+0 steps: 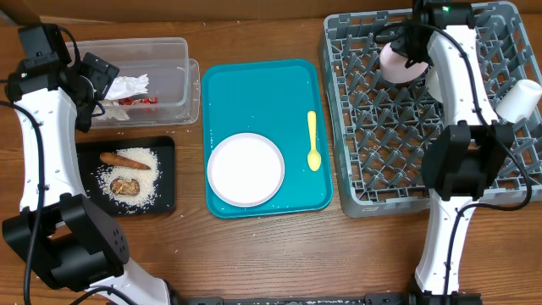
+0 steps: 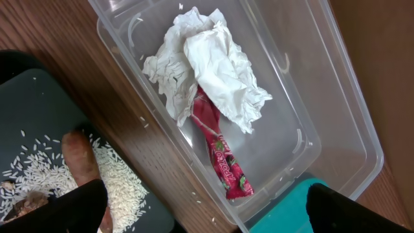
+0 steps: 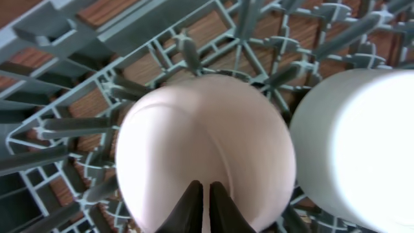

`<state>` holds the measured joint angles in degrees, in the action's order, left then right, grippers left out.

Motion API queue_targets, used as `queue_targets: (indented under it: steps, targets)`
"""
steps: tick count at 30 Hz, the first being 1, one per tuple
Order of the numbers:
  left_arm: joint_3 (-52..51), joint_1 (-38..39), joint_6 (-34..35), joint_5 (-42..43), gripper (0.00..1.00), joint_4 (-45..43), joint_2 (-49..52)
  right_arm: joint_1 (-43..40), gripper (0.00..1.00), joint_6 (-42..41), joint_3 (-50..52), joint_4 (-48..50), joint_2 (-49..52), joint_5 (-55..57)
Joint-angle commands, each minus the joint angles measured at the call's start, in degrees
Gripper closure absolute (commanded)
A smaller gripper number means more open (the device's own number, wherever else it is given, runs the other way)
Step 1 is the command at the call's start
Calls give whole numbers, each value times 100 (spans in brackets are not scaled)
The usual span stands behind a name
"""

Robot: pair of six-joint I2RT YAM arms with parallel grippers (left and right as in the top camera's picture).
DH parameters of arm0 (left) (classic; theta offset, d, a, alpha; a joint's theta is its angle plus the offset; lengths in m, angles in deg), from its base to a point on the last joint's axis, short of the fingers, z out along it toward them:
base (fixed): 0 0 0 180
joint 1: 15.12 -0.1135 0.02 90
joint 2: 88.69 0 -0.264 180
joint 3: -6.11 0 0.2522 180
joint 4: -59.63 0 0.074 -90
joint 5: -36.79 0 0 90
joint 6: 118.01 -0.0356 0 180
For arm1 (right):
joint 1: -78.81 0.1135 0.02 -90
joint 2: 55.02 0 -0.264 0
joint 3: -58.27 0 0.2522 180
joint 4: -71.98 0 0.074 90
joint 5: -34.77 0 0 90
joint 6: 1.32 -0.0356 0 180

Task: Sort waste into correct bins and load items into the dishwasher
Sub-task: 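Reach the right gripper to the white plate edge and grip it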

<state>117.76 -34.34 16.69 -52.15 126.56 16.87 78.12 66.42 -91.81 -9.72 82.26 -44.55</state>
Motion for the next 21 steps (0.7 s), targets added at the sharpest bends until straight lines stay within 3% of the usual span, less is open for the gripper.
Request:
queue_targets:
  steps: [1, 6, 11, 14, 17, 19, 20, 21]
  targets:
    - [52, 20, 48, -17, 0, -4, 9, -111, 93, -2, 24, -48, 24, 48]
    - [52, 20, 48, -17, 0, -4, 9, -236, 96, -2, -264, -363, -33, 229]
    - [52, 20, 48, -15, 0, -4, 9, -260, 95, -13, -1102, -1082, -114, 459]
    - [52, 20, 48, -17, 0, -4, 9, -181, 93, -17, -1823, -1596, -240, 2]
    - [52, 20, 48, -15, 0, -4, 9, -7, 78, 142, -2494, -2041, -348, -946]
    - [52, 20, 48, -15, 0, -4, 9, 221, 34, 697, -2957, -2387, -372, -2378]
    - [52, 20, 48, -17, 0, -4, 9, 289, 27, 802, -3003, -2463, -372, -2721]
    - [52, 20, 48, -17, 0, -4, 9, 426, 12, 955, -3010, -2605, -372, -3213]
